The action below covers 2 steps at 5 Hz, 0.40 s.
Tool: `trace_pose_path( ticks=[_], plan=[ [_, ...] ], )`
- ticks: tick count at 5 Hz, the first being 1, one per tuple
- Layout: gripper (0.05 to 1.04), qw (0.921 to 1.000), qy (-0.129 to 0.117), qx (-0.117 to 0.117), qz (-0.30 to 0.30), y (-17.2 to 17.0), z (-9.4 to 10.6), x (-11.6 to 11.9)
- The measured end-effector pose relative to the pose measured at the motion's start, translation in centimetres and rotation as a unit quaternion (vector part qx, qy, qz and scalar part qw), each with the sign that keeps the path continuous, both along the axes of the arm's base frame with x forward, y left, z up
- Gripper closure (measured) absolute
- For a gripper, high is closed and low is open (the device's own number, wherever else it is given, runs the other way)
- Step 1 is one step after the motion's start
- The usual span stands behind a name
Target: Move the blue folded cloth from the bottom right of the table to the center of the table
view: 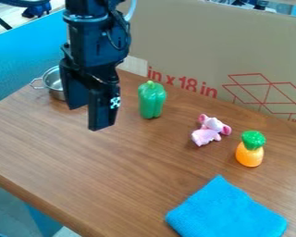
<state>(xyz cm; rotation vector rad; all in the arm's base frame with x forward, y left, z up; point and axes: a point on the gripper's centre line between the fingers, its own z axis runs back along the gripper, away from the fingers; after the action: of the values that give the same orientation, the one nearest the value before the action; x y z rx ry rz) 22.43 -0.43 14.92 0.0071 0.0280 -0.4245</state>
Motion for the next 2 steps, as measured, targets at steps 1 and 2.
trace_pose_path(
  ticks=[1,2],
  plan=[
    [0.083,0.9999,0.011,0.000,0.001,-0.2,-0.6,-0.1],
    [0.082,0.9990,-0.043,-0.011,0.000,-4.3,-1.5,1.2]
  ],
)
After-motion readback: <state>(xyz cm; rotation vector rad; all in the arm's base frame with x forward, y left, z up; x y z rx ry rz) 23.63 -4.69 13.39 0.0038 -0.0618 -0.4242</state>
